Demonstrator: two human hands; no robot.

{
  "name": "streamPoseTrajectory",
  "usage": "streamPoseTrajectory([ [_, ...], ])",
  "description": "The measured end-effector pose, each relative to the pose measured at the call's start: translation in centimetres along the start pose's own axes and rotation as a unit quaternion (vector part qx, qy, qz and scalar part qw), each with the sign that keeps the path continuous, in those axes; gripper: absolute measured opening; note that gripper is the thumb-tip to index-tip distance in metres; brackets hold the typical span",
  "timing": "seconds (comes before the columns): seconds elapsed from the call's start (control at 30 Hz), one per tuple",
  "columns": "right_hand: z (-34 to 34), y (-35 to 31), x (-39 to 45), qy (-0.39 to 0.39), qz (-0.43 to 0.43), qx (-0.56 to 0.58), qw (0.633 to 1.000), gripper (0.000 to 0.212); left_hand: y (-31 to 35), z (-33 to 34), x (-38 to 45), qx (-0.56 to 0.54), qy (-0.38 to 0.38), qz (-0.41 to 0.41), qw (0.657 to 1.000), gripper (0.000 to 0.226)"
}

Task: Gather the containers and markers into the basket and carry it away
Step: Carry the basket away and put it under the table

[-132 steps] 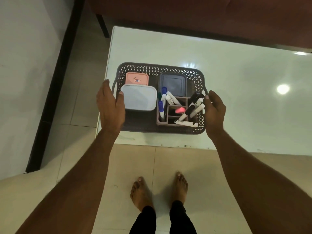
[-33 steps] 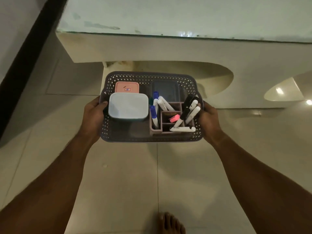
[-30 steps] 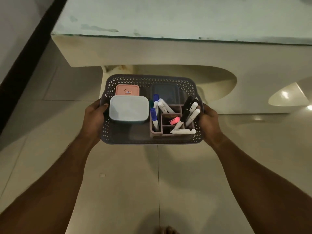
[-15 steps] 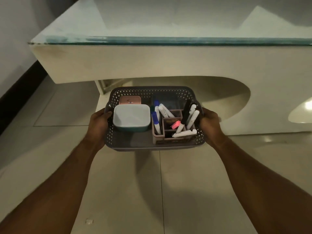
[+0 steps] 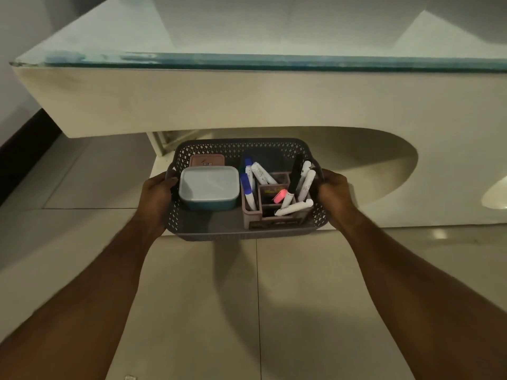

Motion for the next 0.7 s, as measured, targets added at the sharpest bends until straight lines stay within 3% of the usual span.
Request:
streamPoseTrajectory([
  [0.17,0.2,-0.7,0.4,0.016,-0.018,0.002,1.0,0.024,0.5,-0.2,0.9,-0.002,0.017,0.02,1.0,0.02],
  [0.27,-1.5,-2.0,-0.5,0.114,-0.081,-0.025,0.99,0.031,2.5,-0.5,0.0,0.097,0.061,0.122,0.986,0.021],
  [0.4,-3.9,-4.7,-7.5,0.301,-0.256,-0.089,0.914,0.031,4.9,-0.2,-6.7,0.31,0.218,0.322,0.868,0.032],
  [0.53,0.9,-4.3,-13.6,0.234,-0.369,-0.207,0.876,0.054,2.7,5.2,-12.6,0.402,0.156,0.454,0.78,0.04],
  [0.7,6.8,-1.5,-15.8,0.151,-0.435,-0.407,0.789,0.069,-1.4,8.6,-13.5,0.515,0.082,0.46,0.718,0.059],
])
Point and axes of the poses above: each hand's wrist, its own x-axis towards the middle knuckle, its own z-axis out of the palm, y = z × x, the point moved 10 cm from there along x, towards the middle knuckle
